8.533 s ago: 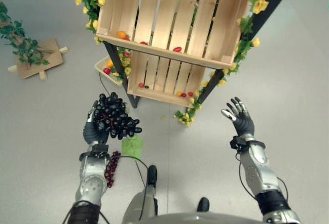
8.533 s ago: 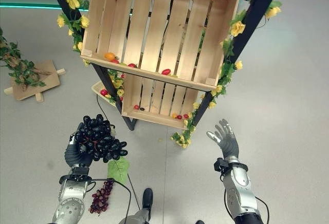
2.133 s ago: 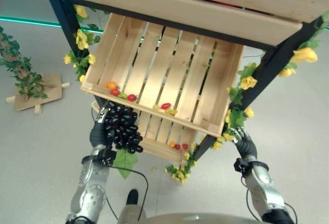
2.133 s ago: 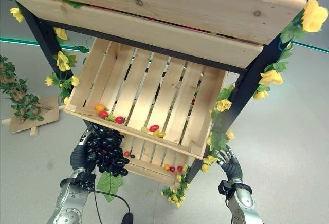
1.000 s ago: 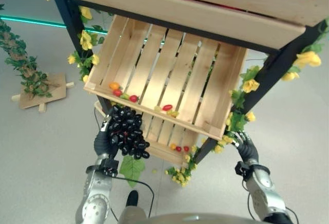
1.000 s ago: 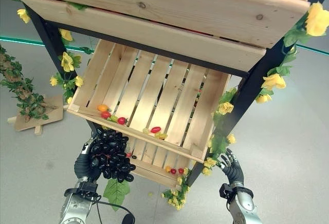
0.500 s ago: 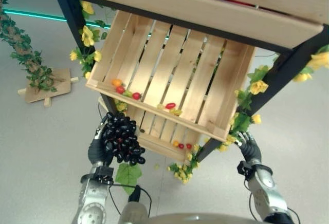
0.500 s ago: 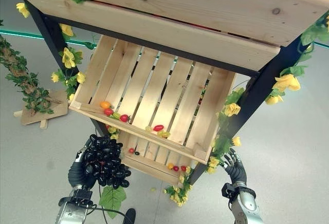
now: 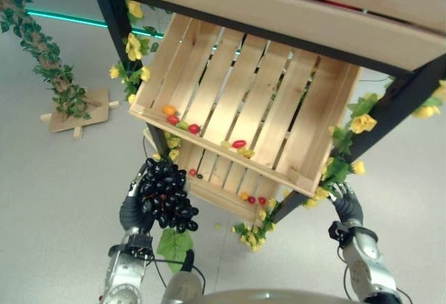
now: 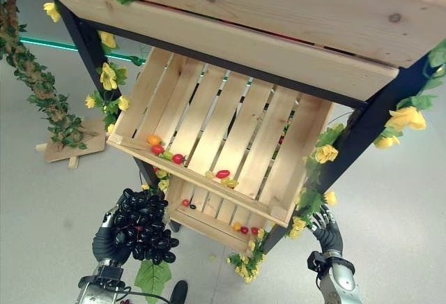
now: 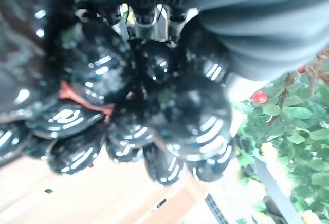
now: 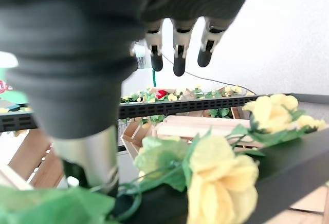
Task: Pick up the fruits from the basket on one side to the basket on the other side
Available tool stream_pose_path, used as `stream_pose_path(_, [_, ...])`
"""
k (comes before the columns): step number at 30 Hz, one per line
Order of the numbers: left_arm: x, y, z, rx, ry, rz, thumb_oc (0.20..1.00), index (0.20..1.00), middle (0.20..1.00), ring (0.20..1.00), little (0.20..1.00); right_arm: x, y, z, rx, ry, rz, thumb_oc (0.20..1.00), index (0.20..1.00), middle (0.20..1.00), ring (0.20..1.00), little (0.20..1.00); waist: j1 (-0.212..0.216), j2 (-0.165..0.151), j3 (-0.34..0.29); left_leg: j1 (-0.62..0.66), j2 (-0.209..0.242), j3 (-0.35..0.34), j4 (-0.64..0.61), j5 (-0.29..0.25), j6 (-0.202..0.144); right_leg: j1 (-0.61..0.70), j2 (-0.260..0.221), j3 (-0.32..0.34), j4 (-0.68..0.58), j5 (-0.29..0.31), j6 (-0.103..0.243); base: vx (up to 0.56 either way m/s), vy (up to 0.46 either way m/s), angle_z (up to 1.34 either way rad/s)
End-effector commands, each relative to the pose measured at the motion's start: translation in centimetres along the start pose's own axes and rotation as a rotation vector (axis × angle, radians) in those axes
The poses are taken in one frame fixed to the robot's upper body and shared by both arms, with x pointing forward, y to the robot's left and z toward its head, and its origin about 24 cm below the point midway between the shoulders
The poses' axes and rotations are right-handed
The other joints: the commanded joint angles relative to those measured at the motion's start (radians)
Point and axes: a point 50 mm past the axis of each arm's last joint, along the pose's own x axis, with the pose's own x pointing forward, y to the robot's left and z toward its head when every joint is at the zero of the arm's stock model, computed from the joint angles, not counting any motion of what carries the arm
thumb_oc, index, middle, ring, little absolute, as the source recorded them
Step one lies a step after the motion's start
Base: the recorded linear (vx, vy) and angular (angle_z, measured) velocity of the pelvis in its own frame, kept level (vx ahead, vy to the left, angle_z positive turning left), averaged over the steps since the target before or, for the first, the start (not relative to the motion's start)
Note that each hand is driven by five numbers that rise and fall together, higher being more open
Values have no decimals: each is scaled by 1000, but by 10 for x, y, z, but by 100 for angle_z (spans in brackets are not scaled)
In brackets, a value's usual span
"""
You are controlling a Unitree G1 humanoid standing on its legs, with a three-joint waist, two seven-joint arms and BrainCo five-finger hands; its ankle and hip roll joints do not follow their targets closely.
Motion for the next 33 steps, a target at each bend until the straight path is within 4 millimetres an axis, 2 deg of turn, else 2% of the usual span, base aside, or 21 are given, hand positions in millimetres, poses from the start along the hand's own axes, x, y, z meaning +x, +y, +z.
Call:
stream_pose_path(1, [7,-43,31,-8,-147,-255,200,200,200,200,200,18,6,41,-22,-188,29,1000,1000,1000,1000,1000,30,23,-28,110,-61,5,13,-142,99,-158,23,0,111,134,-55,0,0,0])
stream_pose_path(6, [16,-77,47,24,-219,-410,200,200,200,200,200,21,8,41,-28,-181,40,1000,1000,1000,1000,1000,36,28,-37,118,-50,-3,10,-146,89,-142,31,-12,113,117,-60,1,-8,7])
stream_pose_path(16, [32,-113,63,82,-317,-536,200,200,200,200,200,23,17,40,-54,-159,85,1000,1000,1000,1000,1000,23,34,-57,121,-48,-4,4,-138,84,-131,32,-22,109,111,-65,5,-3,4])
stream_pose_path(21, [37,-139,71,115,-361,-650,200,200,200,200,200,25,20,39,-68,-146,103,1000,1000,1000,1000,1000,5,40,-67,130,-47,0,-1,-140,85,-128,29,-14,106,113,-64,0,0,0])
stream_pose_path(33, [46,-160,70,147,-376,-722,200,200,200,200,200,27,31,38,-90,-128,149,1000,1000,1000,1000,1000,-21,44,-77,148,-46,30,-11,-144,88,-130,32,16,99,119,-63,4,2,-2])
